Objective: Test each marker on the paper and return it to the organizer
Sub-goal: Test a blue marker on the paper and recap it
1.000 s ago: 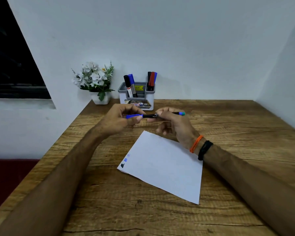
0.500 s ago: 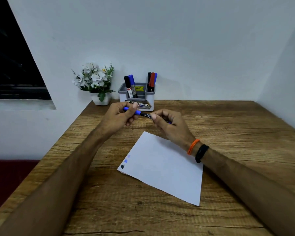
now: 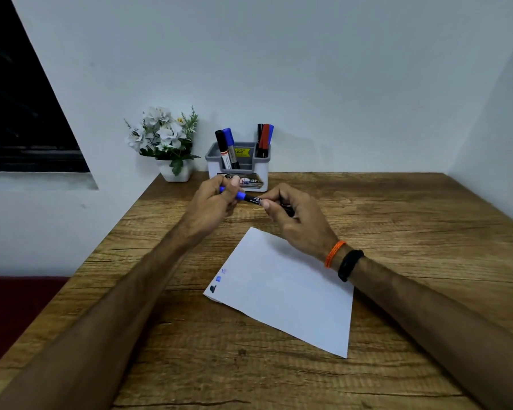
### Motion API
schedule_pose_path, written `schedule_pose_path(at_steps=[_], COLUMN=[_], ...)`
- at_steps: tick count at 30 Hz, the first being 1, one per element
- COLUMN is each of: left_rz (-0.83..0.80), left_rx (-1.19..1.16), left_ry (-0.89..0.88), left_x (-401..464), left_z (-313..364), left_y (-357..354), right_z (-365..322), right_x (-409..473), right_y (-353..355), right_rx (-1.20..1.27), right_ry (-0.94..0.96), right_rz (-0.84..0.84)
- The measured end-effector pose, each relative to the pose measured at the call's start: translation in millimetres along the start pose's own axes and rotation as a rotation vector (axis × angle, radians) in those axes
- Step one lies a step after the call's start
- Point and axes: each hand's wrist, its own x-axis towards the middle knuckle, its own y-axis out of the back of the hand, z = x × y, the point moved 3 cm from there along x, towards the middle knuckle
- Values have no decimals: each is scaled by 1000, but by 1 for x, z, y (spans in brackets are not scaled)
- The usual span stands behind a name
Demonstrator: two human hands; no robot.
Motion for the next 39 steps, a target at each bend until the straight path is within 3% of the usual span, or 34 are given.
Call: schedule_pose_path(at_steps=[5, 11, 18, 26, 29, 34, 39], left_rz=[46, 197, 187, 169, 167, 75, -31], left_rx=[-15, -202, -141, -112, 78, 672, 891], left_ry=[-86, -133, -175, -123, -43, 60, 32], left_x=[2, -3, -6, -2, -1, 5, 15], left_z=[10, 22, 30, 20, 5, -30, -54], left_y=[3, 5, -3, 0, 6, 15, 14], right_z=[-3, -15, -35, -32, -29, -23, -17], right_x=[8, 11, 13, 16, 24, 58, 97], right_y=[7, 10, 11, 14, 19, 20, 9], right_rx=[-65, -128, -391, -340, -333, -350, -387], right_ry=[-35, -7, 191, 157, 117, 44, 28], right_rz=[10, 18, -75, -61, -38, 27, 97])
